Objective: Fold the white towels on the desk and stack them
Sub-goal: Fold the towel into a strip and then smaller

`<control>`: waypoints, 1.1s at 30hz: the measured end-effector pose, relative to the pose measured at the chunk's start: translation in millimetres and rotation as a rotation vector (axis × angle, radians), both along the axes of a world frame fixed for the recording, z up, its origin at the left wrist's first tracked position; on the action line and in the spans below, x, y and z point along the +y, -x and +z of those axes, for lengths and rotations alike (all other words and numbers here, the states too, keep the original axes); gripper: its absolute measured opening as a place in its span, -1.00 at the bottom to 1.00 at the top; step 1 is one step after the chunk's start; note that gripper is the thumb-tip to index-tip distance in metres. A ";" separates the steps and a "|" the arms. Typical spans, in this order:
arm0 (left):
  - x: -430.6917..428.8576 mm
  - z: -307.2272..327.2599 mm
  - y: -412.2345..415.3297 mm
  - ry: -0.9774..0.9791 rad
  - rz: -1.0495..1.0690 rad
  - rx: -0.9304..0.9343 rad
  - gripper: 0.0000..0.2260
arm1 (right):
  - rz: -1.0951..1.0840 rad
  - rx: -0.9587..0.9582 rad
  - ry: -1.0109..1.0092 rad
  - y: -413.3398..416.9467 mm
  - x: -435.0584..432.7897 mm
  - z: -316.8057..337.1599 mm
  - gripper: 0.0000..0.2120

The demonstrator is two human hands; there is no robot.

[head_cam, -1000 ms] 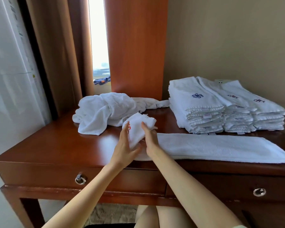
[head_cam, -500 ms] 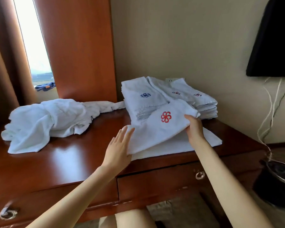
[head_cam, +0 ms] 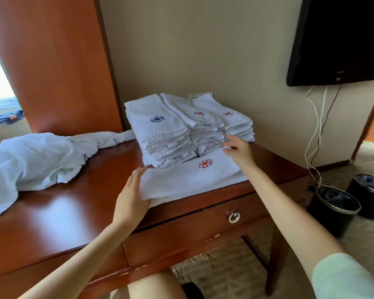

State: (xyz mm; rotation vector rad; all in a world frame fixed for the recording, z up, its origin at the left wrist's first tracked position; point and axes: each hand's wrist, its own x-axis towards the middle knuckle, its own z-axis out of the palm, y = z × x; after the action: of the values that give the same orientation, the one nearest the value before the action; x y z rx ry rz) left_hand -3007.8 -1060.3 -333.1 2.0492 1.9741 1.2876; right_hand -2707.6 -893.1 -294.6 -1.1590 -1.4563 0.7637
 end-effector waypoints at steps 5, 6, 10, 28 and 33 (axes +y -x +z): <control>10.4 4.0 -4.5 0.173 -0.205 0.504 -0.13 | -0.123 -0.237 -0.013 -18.0 9.9 -4.0 -0.67; 13.5 5.1 -5.1 0.220 -0.233 0.559 -0.13 | -0.130 -0.293 0.037 -21.2 11.1 -11.9 -0.69; 22.7 10.0 -2.1 0.333 -0.274 0.666 -0.12 | -0.157 -0.349 0.016 -25.5 11.6 -24.6 -0.74; 35.6 19.4 -30.7 0.312 -0.166 0.461 -0.54 | 0.049 -0.971 -0.241 62.6 -25.3 5.4 -0.65; 37.3 -0.2 -35.0 0.424 -0.006 0.573 -0.52 | 0.325 -1.099 -0.033 104.8 -34.0 -24.0 -0.53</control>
State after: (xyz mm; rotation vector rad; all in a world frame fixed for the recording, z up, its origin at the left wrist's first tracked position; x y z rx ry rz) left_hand -2972.9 -1023.0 -333.3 2.3412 2.1756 0.2275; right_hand -2812.4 -927.2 -318.6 -1.4066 -2.5918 0.2650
